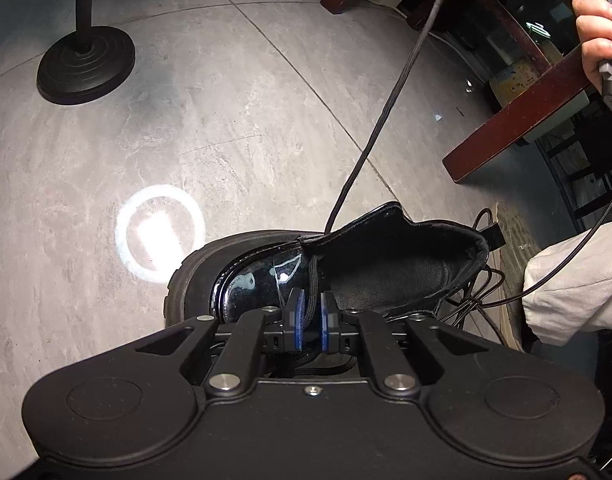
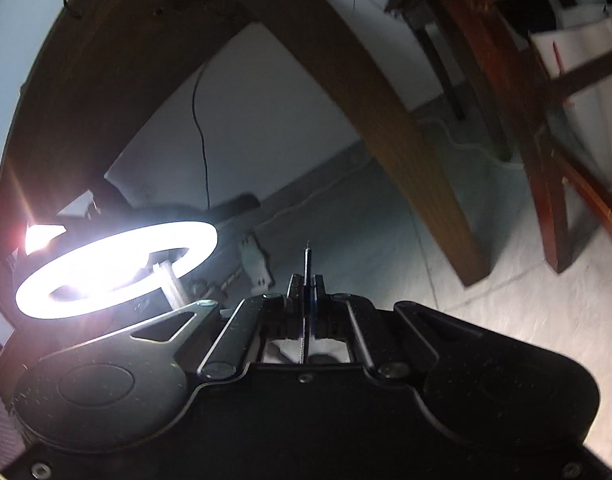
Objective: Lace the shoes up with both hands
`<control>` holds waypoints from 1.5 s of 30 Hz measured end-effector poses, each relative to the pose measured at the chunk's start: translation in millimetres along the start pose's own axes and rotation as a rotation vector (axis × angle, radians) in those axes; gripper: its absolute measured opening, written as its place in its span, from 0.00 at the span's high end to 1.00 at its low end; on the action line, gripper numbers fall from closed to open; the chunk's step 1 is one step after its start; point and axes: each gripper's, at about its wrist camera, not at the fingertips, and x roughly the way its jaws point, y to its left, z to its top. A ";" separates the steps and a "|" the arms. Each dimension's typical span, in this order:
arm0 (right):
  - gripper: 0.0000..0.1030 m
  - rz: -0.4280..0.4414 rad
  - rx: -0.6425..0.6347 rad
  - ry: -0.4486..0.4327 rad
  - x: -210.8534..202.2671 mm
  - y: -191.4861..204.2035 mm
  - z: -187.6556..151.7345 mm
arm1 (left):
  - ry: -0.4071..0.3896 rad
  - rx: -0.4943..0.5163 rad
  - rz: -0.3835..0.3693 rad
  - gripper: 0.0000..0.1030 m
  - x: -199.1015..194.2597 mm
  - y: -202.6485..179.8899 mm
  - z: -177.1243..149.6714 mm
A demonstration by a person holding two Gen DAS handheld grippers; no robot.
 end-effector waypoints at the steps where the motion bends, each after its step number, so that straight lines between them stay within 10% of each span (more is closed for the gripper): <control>1: 0.97 0.001 -0.011 0.003 -0.4 1.5 1.2 | -0.009 0.000 0.008 0.91 -2.0 0.0 0.4; 10: 0.97 -0.043 -0.169 0.139 15.0 13.5 -19.7 | -0.181 -0.242 0.017 0.91 -59.6 40.6 -2.6; 17: 0.97 -0.012 -0.210 0.193 23.7 21.8 -35.6 | -0.165 -0.721 -0.157 0.91 -43.3 38.2 -50.0; 23: 0.97 0.036 -0.261 0.248 28.8 32.5 -48.7 | -0.199 -0.984 -0.016 0.91 -45.5 81.7 -67.7; 32: 0.96 0.047 -0.263 0.287 31.5 35.9 -55.8 | -0.131 -1.007 0.017 0.91 -32.7 84.6 -73.3; 37: 0.96 0.043 -0.257 0.296 33.1 34.5 -56.0 | -0.055 -0.903 -0.247 0.91 -29.4 72.3 -69.4; 45: 0.96 0.051 -0.277 0.307 34.2 37.7 -58.4 | 0.024 -1.062 -0.329 0.91 5.1 64.4 -90.8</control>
